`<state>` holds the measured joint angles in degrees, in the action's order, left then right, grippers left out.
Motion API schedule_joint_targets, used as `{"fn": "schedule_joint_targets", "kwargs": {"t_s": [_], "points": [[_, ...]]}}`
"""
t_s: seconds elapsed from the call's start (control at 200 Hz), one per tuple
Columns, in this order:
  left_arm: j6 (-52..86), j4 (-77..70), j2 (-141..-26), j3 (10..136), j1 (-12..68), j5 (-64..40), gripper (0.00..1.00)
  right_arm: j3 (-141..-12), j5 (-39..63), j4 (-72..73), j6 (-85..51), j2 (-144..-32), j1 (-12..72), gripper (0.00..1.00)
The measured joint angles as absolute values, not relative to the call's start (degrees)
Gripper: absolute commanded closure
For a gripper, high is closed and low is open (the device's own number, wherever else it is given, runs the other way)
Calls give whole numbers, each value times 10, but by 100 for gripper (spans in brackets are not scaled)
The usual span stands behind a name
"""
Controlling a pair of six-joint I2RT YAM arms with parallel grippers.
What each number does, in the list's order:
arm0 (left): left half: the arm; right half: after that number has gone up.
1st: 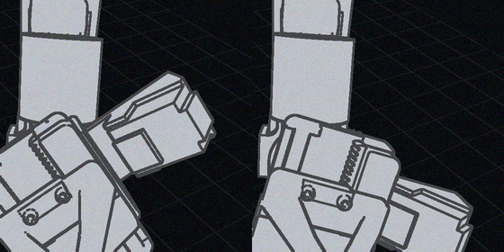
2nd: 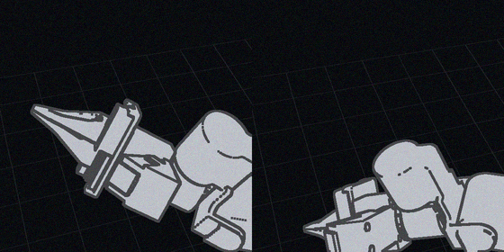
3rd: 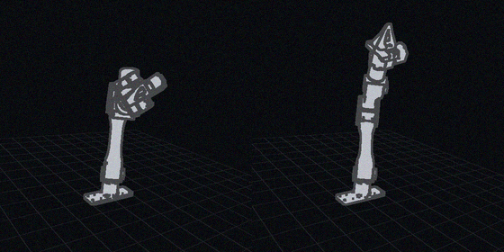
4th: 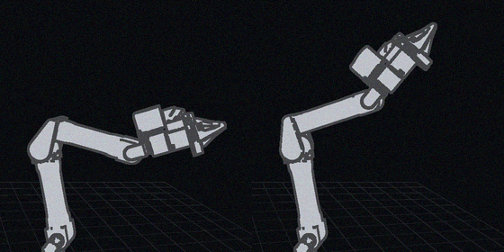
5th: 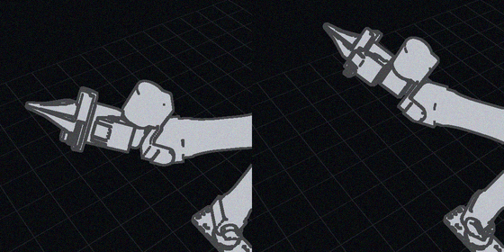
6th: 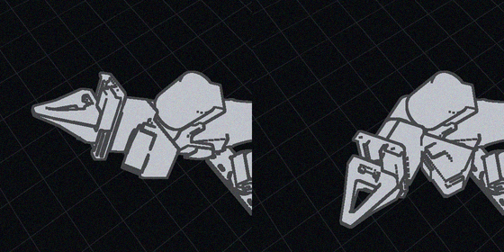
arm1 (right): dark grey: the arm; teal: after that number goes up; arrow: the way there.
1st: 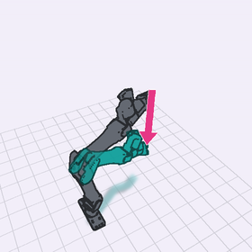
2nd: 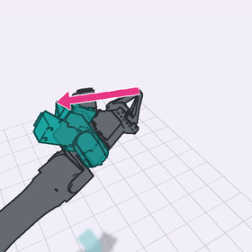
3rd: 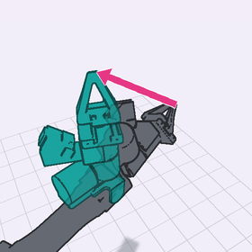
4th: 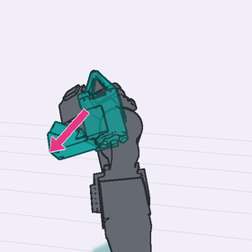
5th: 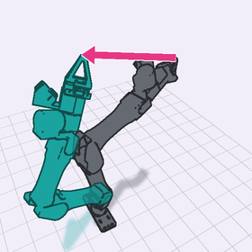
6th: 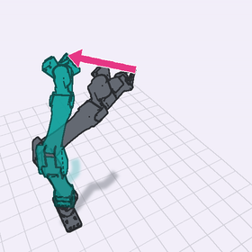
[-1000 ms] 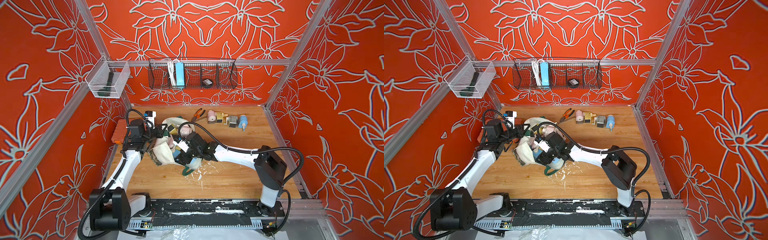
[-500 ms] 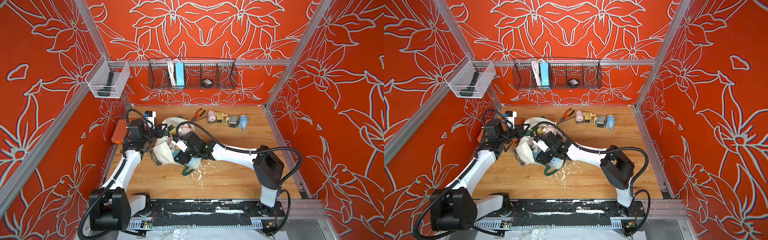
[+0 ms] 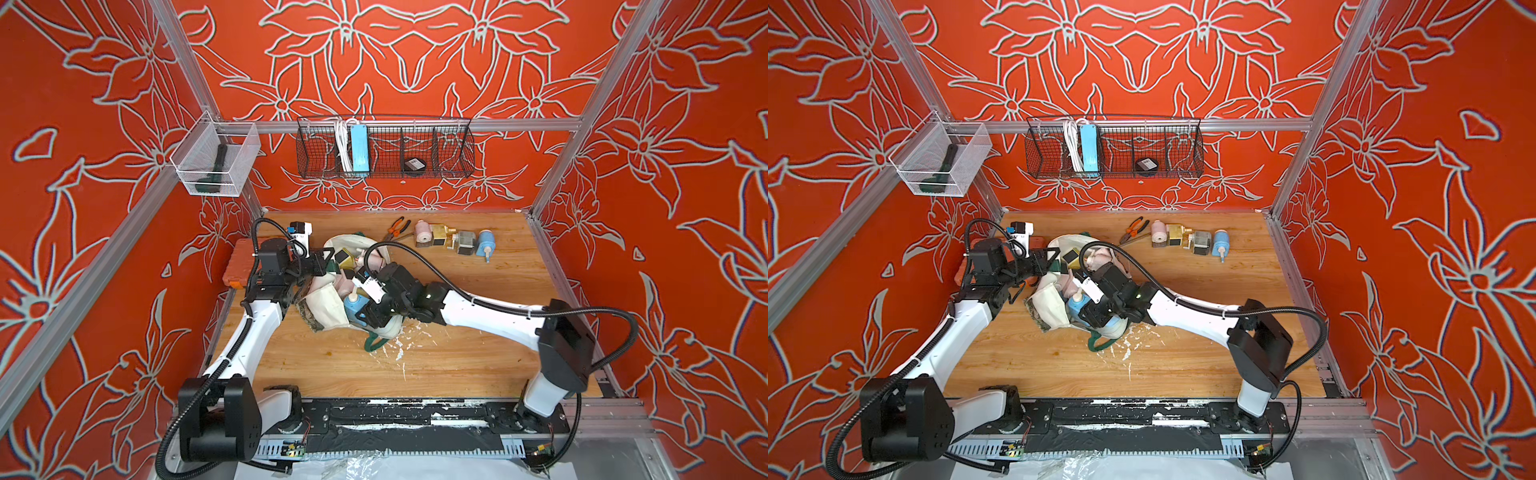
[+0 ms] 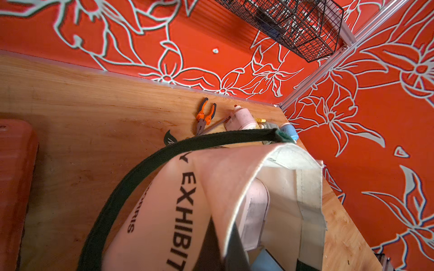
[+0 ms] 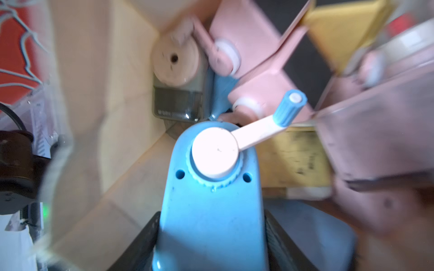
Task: Take out the pencil sharpeners from the tote bags
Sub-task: Pick up the pencil sharpener from the canvas bag, then place the pencil sharpener at the corner of the board.
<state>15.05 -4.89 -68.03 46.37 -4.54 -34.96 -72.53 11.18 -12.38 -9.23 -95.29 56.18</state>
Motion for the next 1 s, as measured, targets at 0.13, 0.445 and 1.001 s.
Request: {"fn": "schedule_joint_targets", "kwargs": {"t_s": [0.13, 0.445, 1.001], "points": [[150, -49, -680, 464, -45, -349, 100, -708, 98, -123, -92, -888, 550, 77], [150, -49, -680, 464, -45, -347, 100, -648, 79, -134, -86, -773, 493, 77], [150, -48, -680, 464, -44, -337, 100, -706, -102, -212, -82, -743, 165, 77]]}}
